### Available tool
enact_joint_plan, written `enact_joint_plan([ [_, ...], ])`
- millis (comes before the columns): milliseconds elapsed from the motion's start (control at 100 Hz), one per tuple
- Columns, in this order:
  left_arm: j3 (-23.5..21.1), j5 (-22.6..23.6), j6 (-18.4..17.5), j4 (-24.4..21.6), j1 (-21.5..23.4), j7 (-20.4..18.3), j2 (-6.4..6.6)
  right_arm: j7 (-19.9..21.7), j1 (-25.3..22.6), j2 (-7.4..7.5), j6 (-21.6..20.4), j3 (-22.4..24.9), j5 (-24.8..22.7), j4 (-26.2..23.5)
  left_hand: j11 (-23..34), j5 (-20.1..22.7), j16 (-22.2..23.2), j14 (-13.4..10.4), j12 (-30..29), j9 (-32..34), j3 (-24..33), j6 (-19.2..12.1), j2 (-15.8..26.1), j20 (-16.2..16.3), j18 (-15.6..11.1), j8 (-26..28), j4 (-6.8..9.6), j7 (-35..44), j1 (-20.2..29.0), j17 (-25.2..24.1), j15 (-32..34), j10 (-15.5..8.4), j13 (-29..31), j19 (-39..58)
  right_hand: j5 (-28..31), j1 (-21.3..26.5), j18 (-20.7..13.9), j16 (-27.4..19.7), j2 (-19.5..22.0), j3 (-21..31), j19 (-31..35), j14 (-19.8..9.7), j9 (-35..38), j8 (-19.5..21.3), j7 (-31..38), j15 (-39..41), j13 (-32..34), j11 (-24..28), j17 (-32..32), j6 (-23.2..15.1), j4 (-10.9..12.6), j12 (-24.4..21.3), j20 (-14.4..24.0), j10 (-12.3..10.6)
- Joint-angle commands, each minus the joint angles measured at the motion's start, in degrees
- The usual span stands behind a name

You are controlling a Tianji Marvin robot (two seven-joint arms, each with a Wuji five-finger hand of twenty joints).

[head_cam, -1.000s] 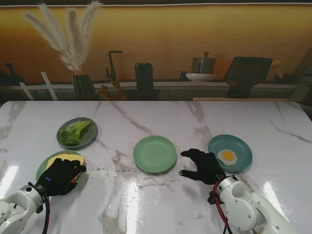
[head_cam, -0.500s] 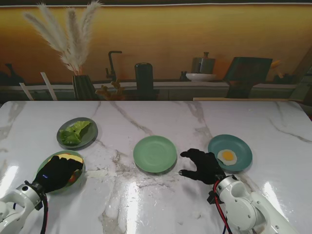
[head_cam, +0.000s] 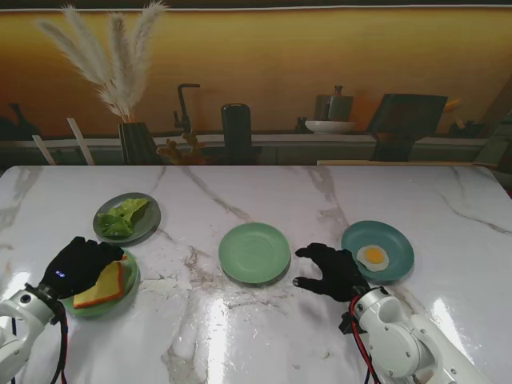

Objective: Prepare sandwich (Bread, lettuce, and egg)

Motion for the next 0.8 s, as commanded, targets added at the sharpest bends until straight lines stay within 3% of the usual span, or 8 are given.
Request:
enact_joint_plan([
  [0, -0.7, 0.5, 0.2, -0.2, -1.2, 1.3, 0.39, -0.3, 0.0, -1.11, 0.0, -0.3, 0.2, 0.0, 3.6, 0.5, 1.8, 1.4, 2.6, 1.5, 2.2, -0.7, -0.9, -0.1, -0.9, 0.9, -2.47, 1.2, 5.1, 0.3, 2.6, -1.8, 0.9, 1.3, 0.9, 1.8, -0.2, -0.4, 1.5, -1.3, -0.7, -1.3, -0.6, 0.6, 0.7, 0.3, -1.6, 0.6, -1.0, -1.1, 0.2, -0.4, 1.1, -0.6],
  [130, -1.4, 0.5, -0.8, -0.6, -2.4, 3.4, 0.33, -0.8, 0.3, -1.22, -0.3, -0.6, 0.5, 0.1, 4.2, 0.5, 2.3, 1.5, 2.6, 1.5, 2.4, -1.1, -0.9, 0.3, -1.9, 1.2, -2.71, 1.9, 5.1, 0.4, 3.2, -2.0, 1.1, 1.4, 0.9, 1.9, -0.2, -0.4, 1.5, -1.4, -0.7, -1.3, -0.6, 0.6, 0.7, 0.3, -1.7, 0.6, -1.0, -1.1, 0.2, -0.4, 1.1, -0.6],
  [290, -1.0, -2.9, -1.9, -1.6, -3.5, 2.9, -0.46, -1.2, 0.4, -1.32, -0.6, -0.5, 0.6, -0.1, 4.5, 0.7, 2.1, 1.1, 2.3, 1.8, 2.2, -1.5, -0.9, 1.0, -2.4, 1.2, -2.59, 2.0, 5.0, 0.8, 3.6, -2.1, 1.3, 1.6, 0.9, 1.9, -0.3, -0.4, 1.5, -1.5, -0.8, -1.3, -0.6, 0.6, 0.7, 0.3, -1.6, 0.7, -1.0, -1.2, 0.3, -0.4, 1.1, -0.6],
  [450, 2.2, -14.7, 0.4, -3.7, -4.4, -3.6, -2.61, -1.8, 0.5, -1.43, -0.6, -0.3, 0.6, 0.1, 4.5, 1.1, 1.9, 1.0, 2.0, 2.2, 2.3, -1.9, -1.1, 1.6, -2.6, 1.1, -2.26, 1.9, 4.8, 1.3, 3.8, -2.3, 1.6, 1.5, 0.9, 1.8, -0.4, -0.4, 1.6, -1.6, -0.8, -1.3, -0.5, 0.6, 0.7, 0.4, -1.6, 0.7, -0.9, -1.2, 0.3, -0.5, 1.1, -0.6],
  [610, 7.0, -25.0, 2.8, -4.7, -6.6, -9.3, -3.58, -2.4, 0.5, -1.51, -0.9, -0.2, 0.4, 0.3, 4.2, 2.2, 1.7, 0.6, 1.9, 3.3, 2.8, -2.8, -1.4, 2.3, -2.6, 1.2, -1.89, 1.7, 4.2, 1.5, 3.7, -3.0, 2.2, 1.1, 1.0, 1.8, -0.4, -0.4, 1.5, -1.6, -0.6, -1.3, -0.6, 0.6, 0.8, 0.4, -1.5, 0.7, -0.9, -1.2, 0.3, -0.5, 1.1, -0.6],
  [790, 13.8, -37.5, 7.8, -5.2, -9.5, -12.8, -4.65, -3.1, 0.5, -1.65, -1.2, 0.2, 0.4, 0.3, 4.1, 2.3, 1.8, 0.5, 2.5, 3.7, 3.0, -3.2, -1.6, 2.7, -2.6, 2.0, -1.9, 1.9, 4.1, 1.5, 3.6, -3.4, 2.3, 0.9, 0.9, 1.8, -0.4, -0.4, 1.6, -1.5, -0.5, -1.3, -0.5, 0.6, 0.7, 0.4, -1.5, 0.7, -0.9, -1.1, 0.3, -0.5, 1.1, -0.6],
])
